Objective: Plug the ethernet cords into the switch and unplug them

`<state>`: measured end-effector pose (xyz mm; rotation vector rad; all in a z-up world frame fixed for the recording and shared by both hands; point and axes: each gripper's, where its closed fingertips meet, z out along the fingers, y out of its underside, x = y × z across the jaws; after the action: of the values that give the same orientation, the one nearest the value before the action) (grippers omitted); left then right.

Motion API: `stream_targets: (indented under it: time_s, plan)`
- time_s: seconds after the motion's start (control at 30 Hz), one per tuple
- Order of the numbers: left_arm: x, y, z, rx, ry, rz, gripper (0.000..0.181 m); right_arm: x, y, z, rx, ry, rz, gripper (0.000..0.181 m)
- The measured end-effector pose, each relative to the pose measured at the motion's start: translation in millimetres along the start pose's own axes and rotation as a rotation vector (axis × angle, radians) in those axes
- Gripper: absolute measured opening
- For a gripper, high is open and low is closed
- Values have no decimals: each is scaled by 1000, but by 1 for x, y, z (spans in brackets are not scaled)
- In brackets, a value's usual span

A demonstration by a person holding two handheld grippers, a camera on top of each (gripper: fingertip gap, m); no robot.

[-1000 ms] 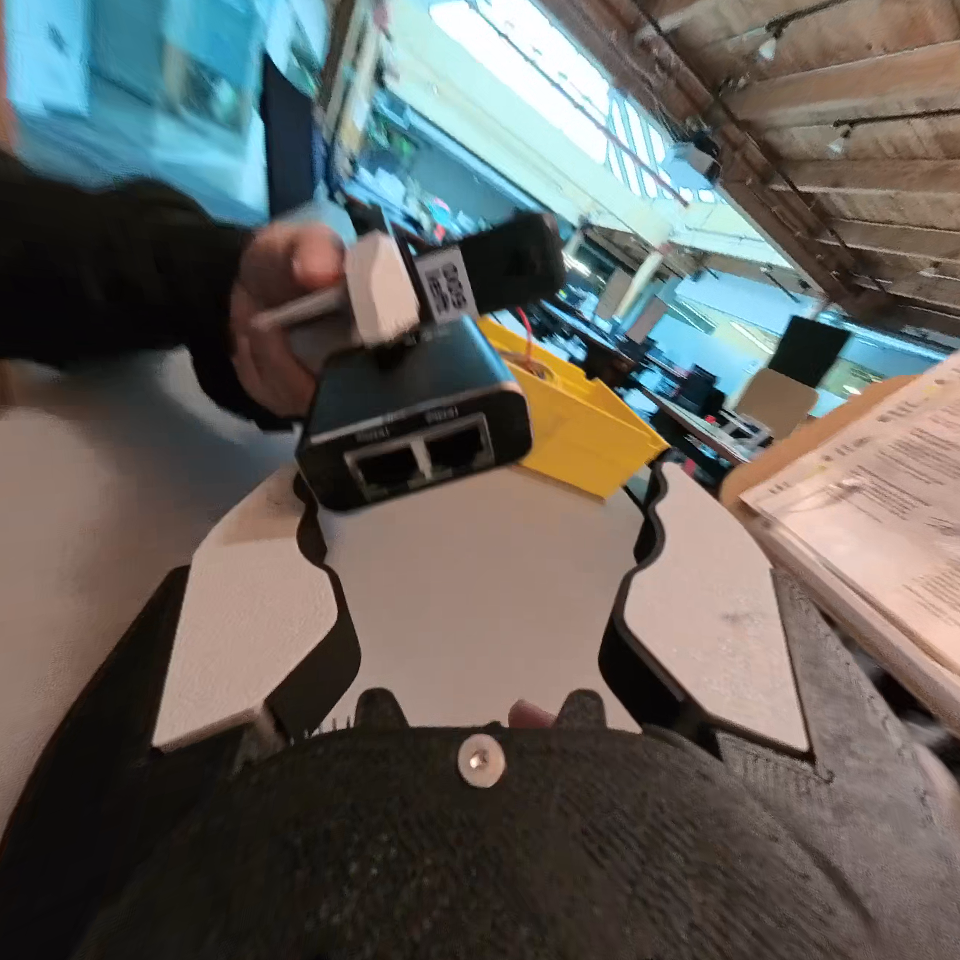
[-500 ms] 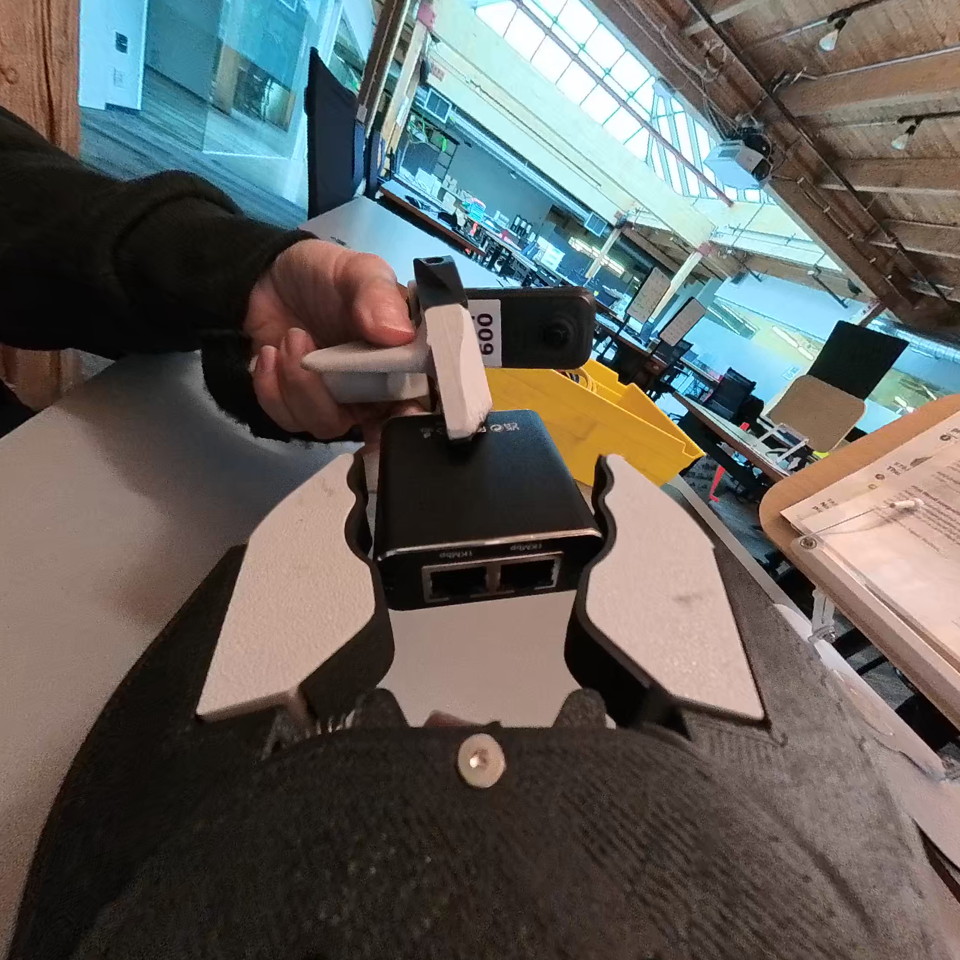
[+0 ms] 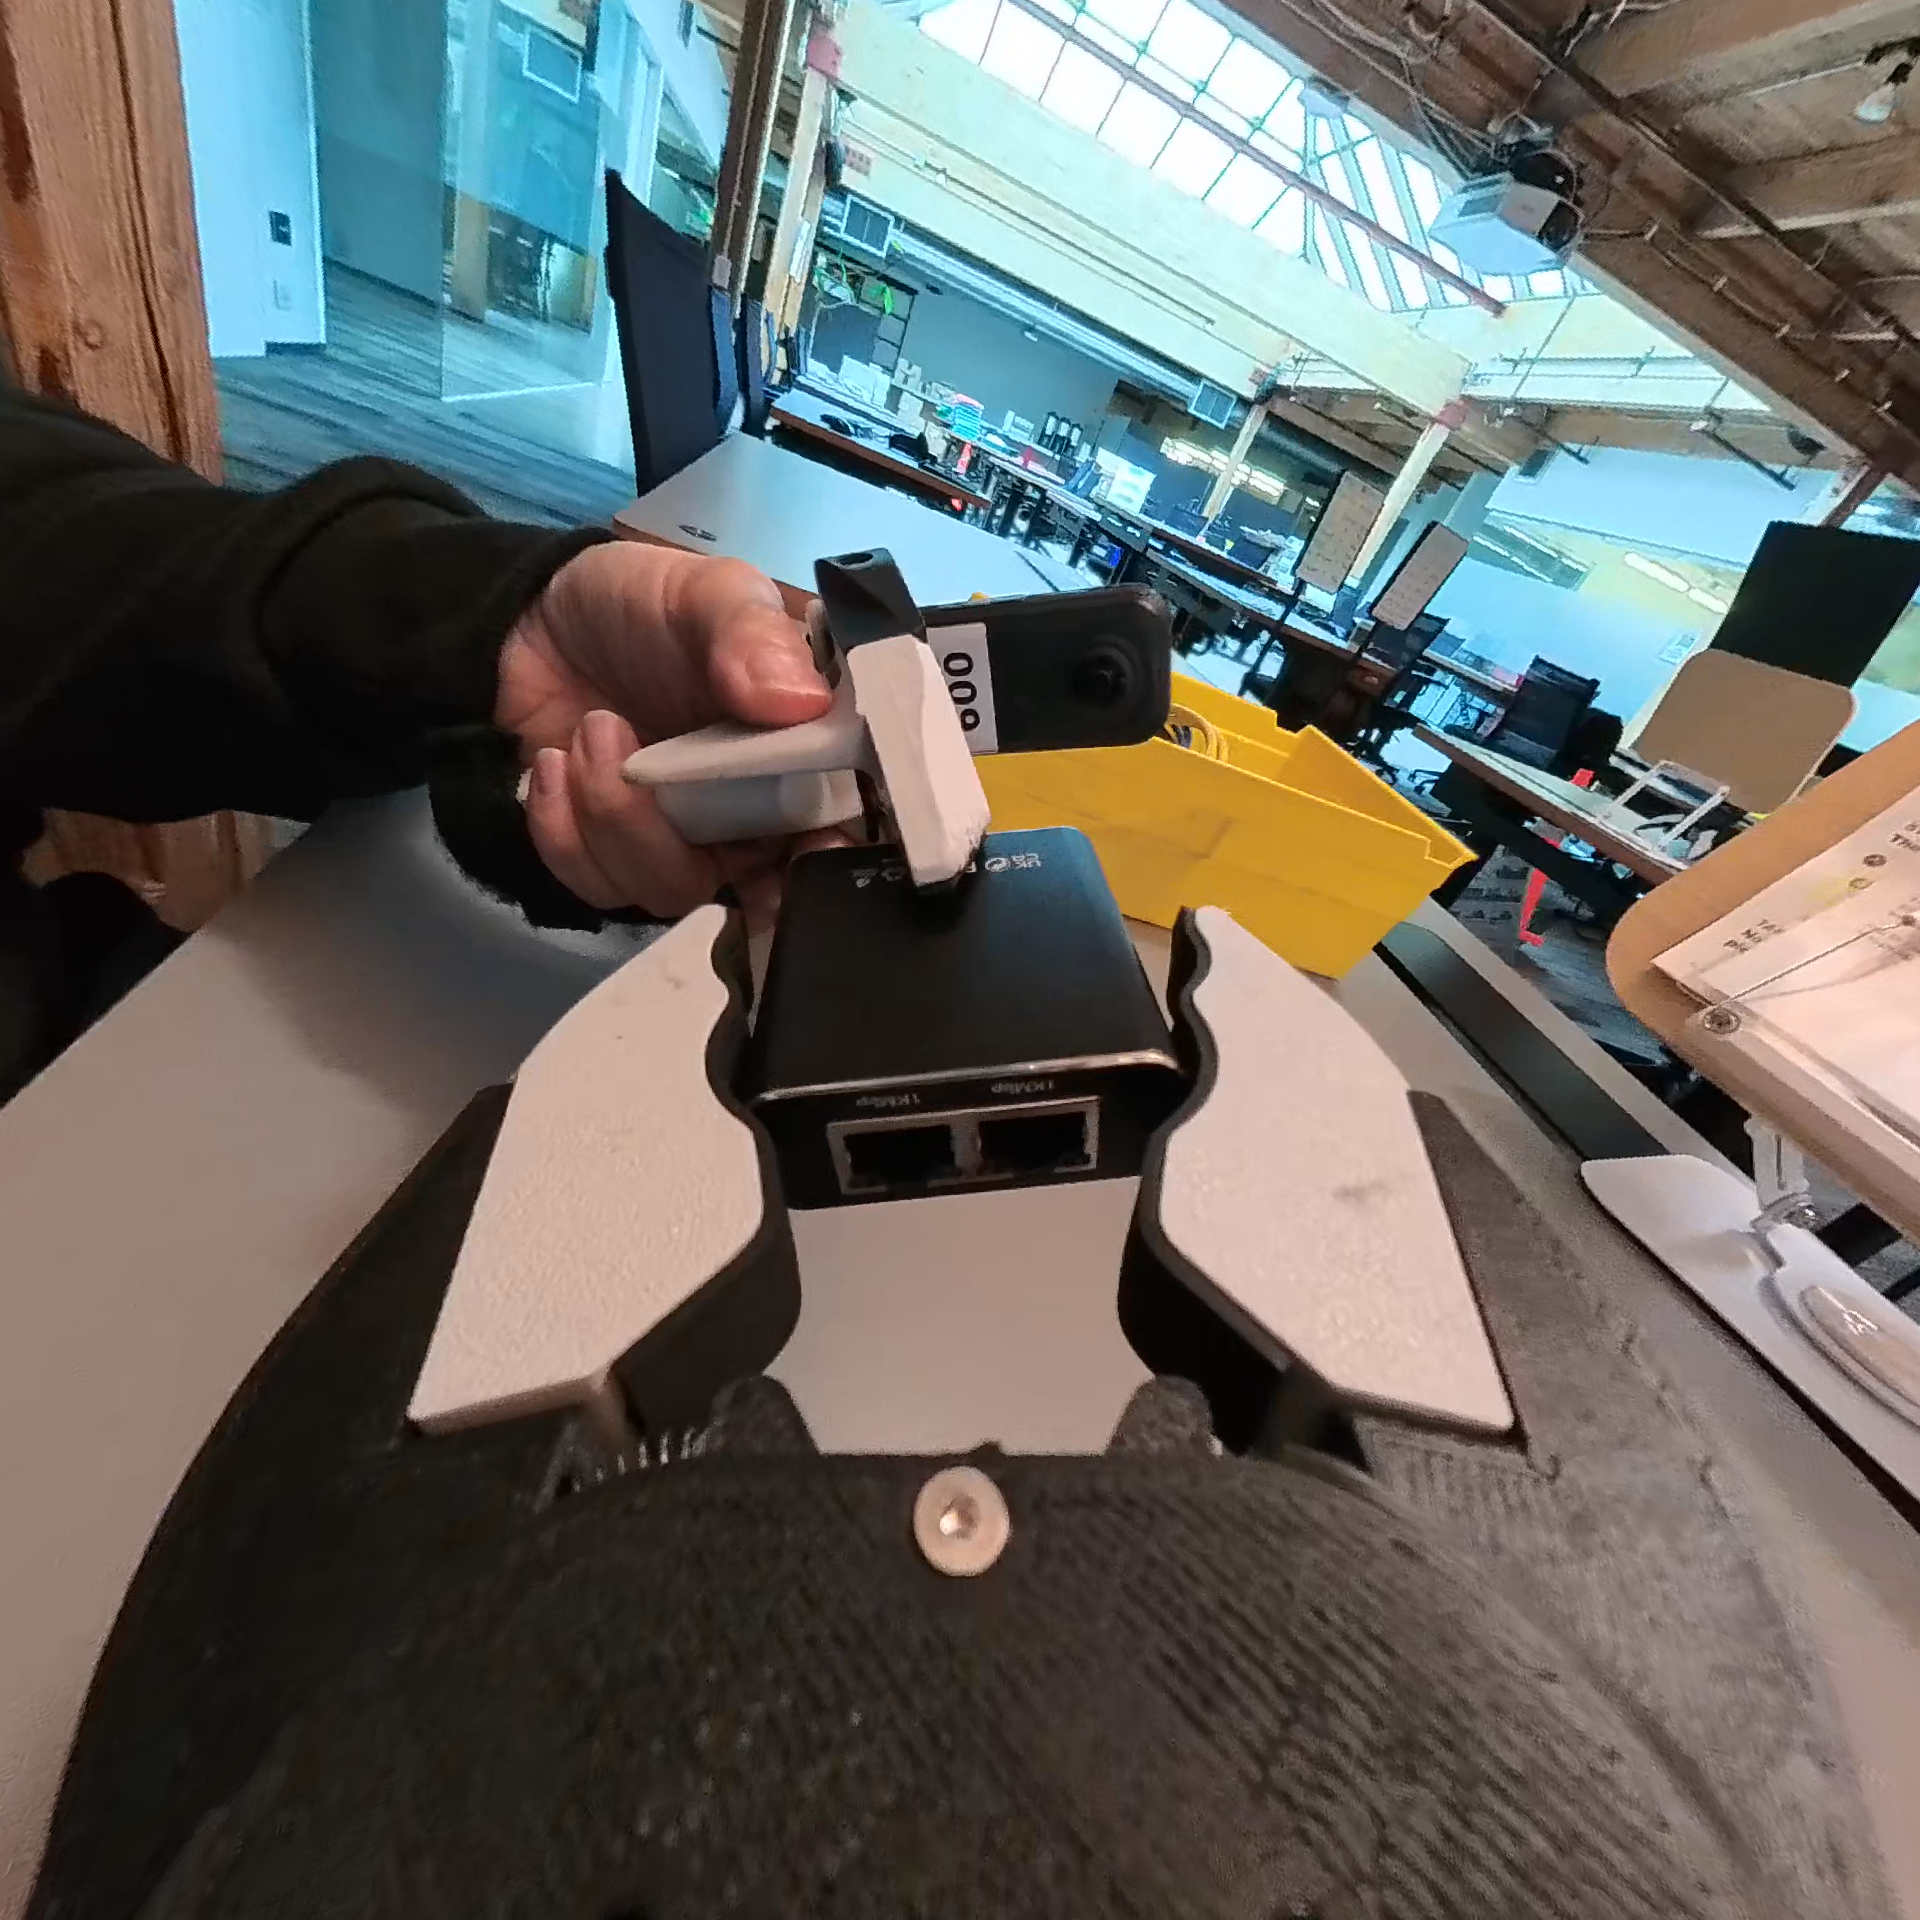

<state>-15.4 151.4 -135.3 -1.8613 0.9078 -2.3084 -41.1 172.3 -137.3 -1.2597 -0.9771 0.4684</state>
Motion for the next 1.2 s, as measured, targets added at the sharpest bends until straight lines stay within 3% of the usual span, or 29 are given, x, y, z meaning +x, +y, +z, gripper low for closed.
stream_targets:
  time_s: [0.23, 0.4, 0.57, 0.7, 0.8, 0.93, 1.1, 1.2]
  plan:
    - [-2, -7, -1, 59, -35, -12, 24, 7, 4, 3, -43, 56, -67, 76]
    - [0, -10, -5, 68, -51, 32, 24, 7, 5, 5, -110, 52, 9, 76]
    - [1, -19, -8, 77, -196, 316, 29, 22, -2, -7, -34, 60, 175, 76]
    - [16, -37, -34, 69, -405, 691, 35, 40, 2, -30, 11, 65, 276, 76]
    - [25, -63, -83, 61, -696, 972, 54, 50, 14, -40, -25, 101, 263, 76]
    - [26, -103, -179, 6, -1125, 1241, 46, 62, 26, -44, -40, 147, 270, 76]
    - [-7, -164, -323, -377, -1662, 1201, 49, 66, 34, -44, -48, 150, 284, 76]
    - [-29, -193, -391, -578, -1842, 1102, 49, 65, 36, -45, -31, 124, 305, 75]
